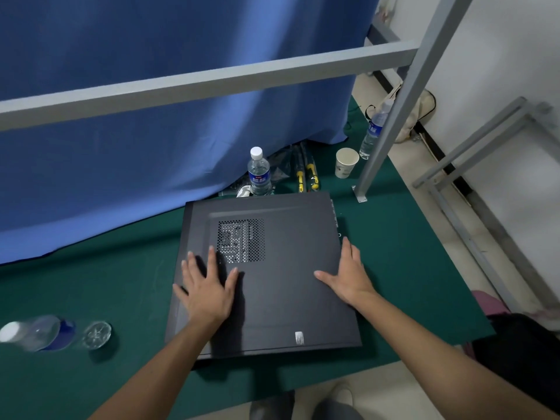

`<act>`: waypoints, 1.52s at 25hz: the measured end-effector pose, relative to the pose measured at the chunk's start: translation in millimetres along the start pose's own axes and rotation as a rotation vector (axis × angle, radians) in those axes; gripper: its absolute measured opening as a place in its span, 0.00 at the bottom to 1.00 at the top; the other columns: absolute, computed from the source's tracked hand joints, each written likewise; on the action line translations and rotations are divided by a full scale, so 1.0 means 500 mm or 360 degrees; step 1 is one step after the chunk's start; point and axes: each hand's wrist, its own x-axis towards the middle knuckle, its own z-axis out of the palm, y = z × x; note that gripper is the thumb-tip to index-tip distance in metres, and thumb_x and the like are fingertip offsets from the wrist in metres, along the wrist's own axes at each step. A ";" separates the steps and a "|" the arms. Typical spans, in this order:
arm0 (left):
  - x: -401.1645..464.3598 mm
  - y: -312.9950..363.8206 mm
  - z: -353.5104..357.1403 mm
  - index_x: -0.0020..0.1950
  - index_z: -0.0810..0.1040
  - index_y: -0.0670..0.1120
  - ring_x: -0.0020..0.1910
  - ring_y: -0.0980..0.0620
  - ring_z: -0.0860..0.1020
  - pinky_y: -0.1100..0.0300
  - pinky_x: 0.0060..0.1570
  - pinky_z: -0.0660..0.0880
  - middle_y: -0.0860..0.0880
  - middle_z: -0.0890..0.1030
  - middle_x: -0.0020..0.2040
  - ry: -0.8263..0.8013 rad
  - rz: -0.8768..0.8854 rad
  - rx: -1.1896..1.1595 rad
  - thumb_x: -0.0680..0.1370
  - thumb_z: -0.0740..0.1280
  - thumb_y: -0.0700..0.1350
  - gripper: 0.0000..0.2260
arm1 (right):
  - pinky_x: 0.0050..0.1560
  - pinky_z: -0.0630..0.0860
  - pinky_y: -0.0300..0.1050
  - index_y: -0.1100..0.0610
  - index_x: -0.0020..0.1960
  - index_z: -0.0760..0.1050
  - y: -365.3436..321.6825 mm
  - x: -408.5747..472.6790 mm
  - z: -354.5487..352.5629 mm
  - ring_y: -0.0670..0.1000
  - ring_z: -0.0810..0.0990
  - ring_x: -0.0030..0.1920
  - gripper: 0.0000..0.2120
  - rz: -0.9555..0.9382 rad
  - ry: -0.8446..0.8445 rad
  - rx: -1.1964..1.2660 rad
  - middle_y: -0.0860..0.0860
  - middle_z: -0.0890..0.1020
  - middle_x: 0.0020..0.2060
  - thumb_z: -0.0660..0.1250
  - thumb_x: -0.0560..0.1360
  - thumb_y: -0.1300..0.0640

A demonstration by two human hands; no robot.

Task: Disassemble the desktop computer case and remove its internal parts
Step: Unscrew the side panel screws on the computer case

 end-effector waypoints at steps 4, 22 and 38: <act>0.070 0.105 0.021 0.79 0.43 0.60 0.78 0.45 0.36 0.37 0.73 0.40 0.46 0.39 0.80 -0.0035 0.0125 -0.0068 0.78 0.49 0.69 0.33 | 0.74 0.60 0.53 0.57 0.80 0.45 -0.015 0.058 -0.005 0.56 0.58 0.75 0.54 0.0004 -0.0085 -0.0142 0.53 0.56 0.76 0.77 0.69 0.49; 0.107 0.189 0.105 0.80 0.52 0.53 0.78 0.38 0.44 0.33 0.72 0.44 0.40 0.51 0.80 0.0256 0.0088 0.0257 0.78 0.46 0.68 0.34 | 0.66 0.67 0.51 0.53 0.78 0.58 -0.021 0.250 0.023 0.53 0.62 0.64 0.33 -0.0172 0.0485 0.0032 0.54 0.69 0.63 0.63 0.78 0.44; 0.087 0.348 0.176 0.80 0.54 0.49 0.78 0.39 0.46 0.31 0.70 0.43 0.39 0.53 0.79 0.0369 -0.0073 0.0203 0.76 0.47 0.68 0.37 | 0.58 0.70 0.33 0.46 0.72 0.69 0.065 0.252 -0.024 0.41 0.73 0.57 0.22 -0.0287 0.0164 0.0746 0.48 0.71 0.57 0.66 0.78 0.51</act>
